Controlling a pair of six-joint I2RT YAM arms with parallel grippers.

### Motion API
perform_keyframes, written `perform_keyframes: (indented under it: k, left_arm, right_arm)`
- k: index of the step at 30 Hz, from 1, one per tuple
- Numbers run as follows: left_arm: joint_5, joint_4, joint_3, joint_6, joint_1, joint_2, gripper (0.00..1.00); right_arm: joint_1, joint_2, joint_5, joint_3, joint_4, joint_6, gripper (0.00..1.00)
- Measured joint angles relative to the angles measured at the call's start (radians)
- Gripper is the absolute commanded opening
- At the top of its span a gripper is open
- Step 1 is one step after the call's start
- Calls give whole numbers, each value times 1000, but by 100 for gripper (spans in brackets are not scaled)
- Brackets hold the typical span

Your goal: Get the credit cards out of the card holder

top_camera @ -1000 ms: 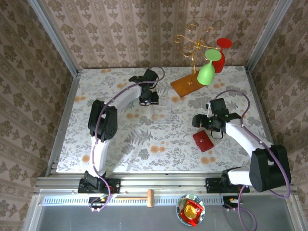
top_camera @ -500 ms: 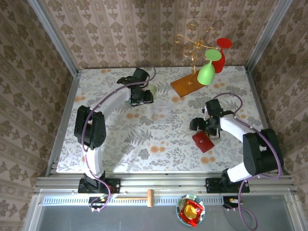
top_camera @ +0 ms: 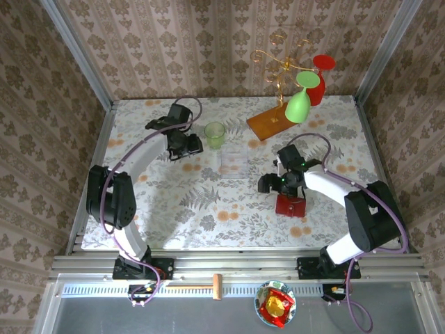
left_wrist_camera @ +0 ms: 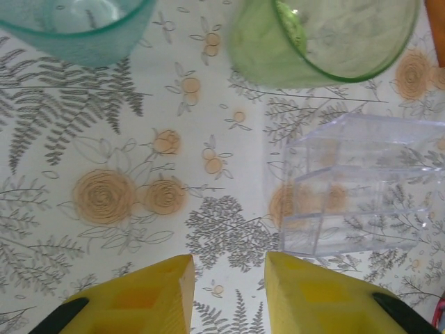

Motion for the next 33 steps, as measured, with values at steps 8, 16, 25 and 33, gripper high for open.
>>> perform_keyframes:
  k: [8,16,25,33]
  left_arm:
    - [19,29,-95,16,30,-11,33]
    - [38,49,-104,39,56,-11,34]
    - [53,54,-104,52,79,-15,35]
    - [64,69,-111,64,87,-43,37]
  right_arm:
    - [80,-103,17,-74,-72,77,85]
    - [96,-276,80,-174,-211,158,86]
    - [87,-368,202,-136,-380,224,100]
    - [-56,-325,303,-108,-424,237,100]
